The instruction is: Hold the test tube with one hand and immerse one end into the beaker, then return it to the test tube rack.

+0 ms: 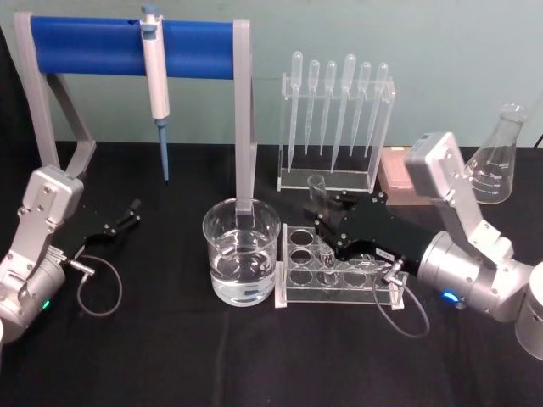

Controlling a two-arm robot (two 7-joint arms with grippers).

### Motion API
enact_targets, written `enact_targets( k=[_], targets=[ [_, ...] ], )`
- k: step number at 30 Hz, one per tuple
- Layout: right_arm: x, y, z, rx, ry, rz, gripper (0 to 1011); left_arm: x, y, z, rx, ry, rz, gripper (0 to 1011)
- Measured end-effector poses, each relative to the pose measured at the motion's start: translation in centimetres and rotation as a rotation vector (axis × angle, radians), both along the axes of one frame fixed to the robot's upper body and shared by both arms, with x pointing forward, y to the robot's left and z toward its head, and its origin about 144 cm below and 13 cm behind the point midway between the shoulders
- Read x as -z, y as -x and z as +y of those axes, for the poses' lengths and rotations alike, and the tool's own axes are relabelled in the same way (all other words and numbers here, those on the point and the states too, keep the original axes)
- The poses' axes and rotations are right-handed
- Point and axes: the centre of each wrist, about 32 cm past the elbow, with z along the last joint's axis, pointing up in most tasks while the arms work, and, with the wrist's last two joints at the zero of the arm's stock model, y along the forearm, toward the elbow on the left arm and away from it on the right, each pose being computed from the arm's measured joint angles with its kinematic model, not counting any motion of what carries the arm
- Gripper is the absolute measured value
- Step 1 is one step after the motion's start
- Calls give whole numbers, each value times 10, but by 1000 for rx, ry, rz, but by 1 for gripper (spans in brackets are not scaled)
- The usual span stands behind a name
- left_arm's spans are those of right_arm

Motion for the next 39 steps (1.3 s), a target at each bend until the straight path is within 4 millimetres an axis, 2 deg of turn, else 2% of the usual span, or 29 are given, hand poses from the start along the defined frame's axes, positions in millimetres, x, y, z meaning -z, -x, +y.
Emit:
enact_targets(
  k=[14, 23, 39],
  targets=[
    [-13, 23, -9, 63, -182, -91, 224, 0, 0, 0, 0, 0, 0, 1000],
    [-23, 24, -7, 72, -196, -97, 224, 0, 0, 0, 0, 0, 0, 1000],
    [-25, 23, -5, 75, -191, -88, 225, 0, 0, 0, 0, 0, 0, 1000]
  ],
)
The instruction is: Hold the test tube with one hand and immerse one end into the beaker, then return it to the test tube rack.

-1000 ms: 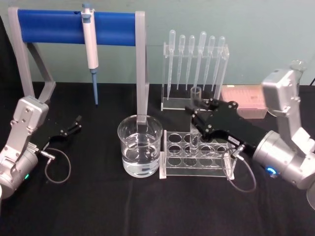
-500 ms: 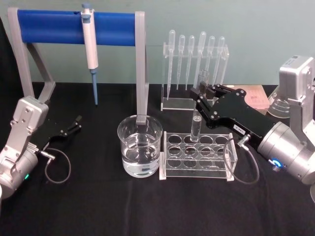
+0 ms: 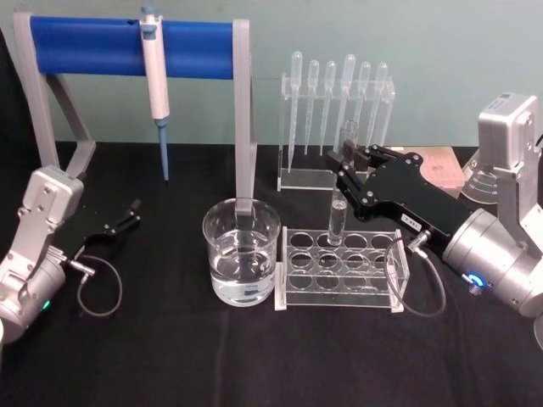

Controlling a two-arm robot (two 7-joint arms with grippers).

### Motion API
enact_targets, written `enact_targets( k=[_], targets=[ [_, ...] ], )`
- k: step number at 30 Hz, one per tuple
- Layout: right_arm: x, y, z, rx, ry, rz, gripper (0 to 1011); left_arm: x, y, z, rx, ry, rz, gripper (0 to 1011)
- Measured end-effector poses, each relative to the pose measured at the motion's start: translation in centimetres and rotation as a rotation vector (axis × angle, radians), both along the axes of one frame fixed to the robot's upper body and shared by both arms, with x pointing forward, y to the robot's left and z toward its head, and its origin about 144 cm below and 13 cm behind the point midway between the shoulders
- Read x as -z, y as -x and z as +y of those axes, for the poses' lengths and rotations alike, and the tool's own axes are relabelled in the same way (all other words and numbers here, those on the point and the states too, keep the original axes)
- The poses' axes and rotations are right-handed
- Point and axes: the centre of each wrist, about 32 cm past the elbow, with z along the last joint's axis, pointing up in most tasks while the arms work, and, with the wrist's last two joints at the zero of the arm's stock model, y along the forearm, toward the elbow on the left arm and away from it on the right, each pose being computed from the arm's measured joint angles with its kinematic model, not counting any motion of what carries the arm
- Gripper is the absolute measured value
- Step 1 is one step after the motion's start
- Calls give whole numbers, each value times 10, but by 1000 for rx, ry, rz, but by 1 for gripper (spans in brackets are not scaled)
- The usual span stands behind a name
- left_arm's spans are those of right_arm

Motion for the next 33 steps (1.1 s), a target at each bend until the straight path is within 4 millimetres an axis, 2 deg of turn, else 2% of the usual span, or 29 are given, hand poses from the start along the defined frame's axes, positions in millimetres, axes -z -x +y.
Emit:
enact_targets(
  k=[33],
  targets=[
    [0, 0, 0, 0, 0, -1, 224, 0, 0, 0, 0, 0, 0, 1000]
  ],
)
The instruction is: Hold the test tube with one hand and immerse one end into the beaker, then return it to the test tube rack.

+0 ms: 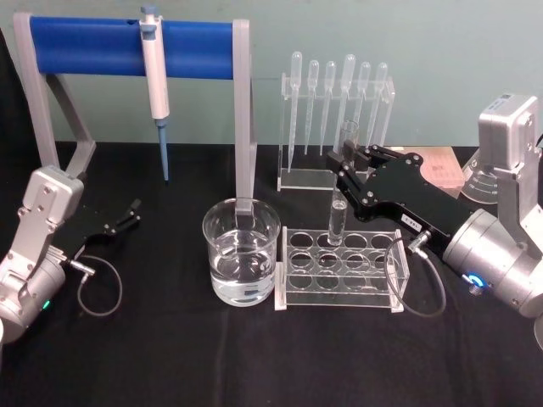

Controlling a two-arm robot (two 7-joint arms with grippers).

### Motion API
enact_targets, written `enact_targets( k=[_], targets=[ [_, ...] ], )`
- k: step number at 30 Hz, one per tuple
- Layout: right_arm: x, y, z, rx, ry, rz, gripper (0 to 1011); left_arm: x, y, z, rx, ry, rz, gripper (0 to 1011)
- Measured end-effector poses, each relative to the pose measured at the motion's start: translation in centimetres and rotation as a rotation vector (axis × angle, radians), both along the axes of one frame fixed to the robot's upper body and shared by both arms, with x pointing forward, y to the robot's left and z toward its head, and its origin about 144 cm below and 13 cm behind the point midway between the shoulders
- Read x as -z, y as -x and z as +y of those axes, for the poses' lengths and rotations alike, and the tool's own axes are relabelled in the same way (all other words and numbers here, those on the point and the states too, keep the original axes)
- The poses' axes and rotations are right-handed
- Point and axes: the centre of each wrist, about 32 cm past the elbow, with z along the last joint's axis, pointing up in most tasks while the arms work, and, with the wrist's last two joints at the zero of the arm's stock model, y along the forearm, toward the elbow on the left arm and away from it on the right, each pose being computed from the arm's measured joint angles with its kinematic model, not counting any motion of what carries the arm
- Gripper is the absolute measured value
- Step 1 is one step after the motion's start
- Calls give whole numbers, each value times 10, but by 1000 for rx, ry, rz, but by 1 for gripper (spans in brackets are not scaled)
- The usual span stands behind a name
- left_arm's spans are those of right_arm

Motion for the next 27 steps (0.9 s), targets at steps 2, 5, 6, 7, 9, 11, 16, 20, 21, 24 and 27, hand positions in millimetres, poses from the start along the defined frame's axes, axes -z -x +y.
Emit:
enact_targets(
  k=[2, 5, 6, 7, 9, 11, 16, 20, 21, 24, 27],
  targets=[
    [0, 0, 0, 0, 0, 0, 225, 0, 0, 0, 0, 0, 0, 1000],
    [0, 0, 0, 0, 0, 0, 224, 0, 0, 0, 0, 0, 0, 1000],
    [0, 0, 0, 0, 0, 0, 224, 0, 0, 0, 0, 0, 0, 1000],
    [0, 0, 0, 0, 0, 0, 224, 0, 0, 0, 0, 0, 0, 1000],
    [0, 0, 0, 0, 0, 0, 225, 0, 0, 0, 0, 0, 0, 1000],
    [0, 0, 0, 0, 0, 0, 224, 0, 0, 0, 0, 0, 0, 1000],
    [0, 0, 0, 0, 0, 0, 225, 0, 0, 0, 0, 0, 0, 1000],
    [0, 0, 0, 0, 0, 0, 224, 0, 0, 0, 0, 0, 0, 1000],
    [0, 0, 0, 0, 0, 0, 224, 0, 0, 0, 0, 0, 0, 1000],
    [0, 0, 0, 0, 0, 0, 224, 0, 0, 0, 0, 0, 0, 1000],
    [0, 0, 0, 0, 0, 0, 225, 0, 0, 0, 0, 0, 0, 1000]
  ],
)
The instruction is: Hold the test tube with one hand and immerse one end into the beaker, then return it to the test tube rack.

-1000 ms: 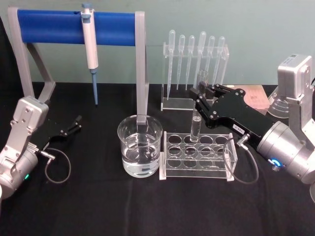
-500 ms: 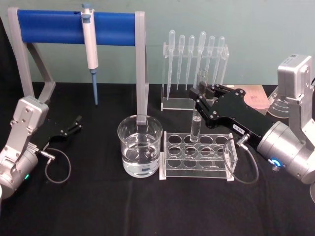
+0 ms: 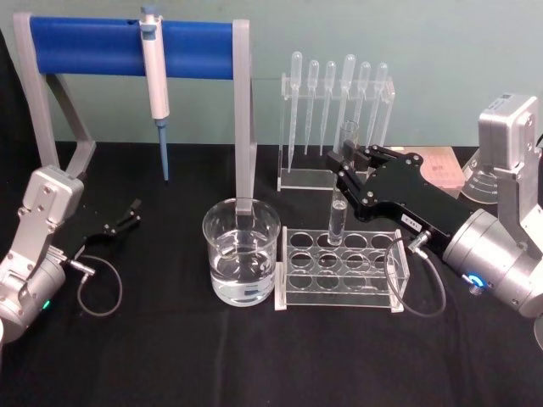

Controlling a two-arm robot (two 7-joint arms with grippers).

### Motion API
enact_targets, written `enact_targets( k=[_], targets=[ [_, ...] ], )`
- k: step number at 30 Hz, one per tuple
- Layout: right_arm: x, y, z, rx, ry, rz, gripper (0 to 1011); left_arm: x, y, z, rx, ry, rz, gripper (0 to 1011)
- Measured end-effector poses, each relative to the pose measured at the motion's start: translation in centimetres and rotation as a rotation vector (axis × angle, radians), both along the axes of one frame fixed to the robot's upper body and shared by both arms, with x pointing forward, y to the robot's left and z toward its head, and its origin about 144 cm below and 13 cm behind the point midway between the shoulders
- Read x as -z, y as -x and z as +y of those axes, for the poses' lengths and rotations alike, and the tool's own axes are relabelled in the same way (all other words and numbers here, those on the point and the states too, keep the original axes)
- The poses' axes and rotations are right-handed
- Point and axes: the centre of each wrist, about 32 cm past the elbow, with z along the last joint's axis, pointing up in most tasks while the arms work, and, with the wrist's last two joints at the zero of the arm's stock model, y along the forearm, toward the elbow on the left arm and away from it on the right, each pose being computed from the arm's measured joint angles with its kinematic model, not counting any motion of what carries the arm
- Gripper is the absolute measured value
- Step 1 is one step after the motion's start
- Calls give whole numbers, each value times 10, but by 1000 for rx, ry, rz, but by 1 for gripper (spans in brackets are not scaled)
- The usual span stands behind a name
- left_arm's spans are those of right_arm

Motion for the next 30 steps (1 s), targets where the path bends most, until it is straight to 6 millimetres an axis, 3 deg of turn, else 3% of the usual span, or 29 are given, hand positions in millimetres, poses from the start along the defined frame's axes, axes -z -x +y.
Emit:
enact_targets(
  k=[30],
  targets=[
    [0, 0, 0, 0, 0, 0, 225, 0, 0, 0, 0, 0, 0, 1000]
  ],
)
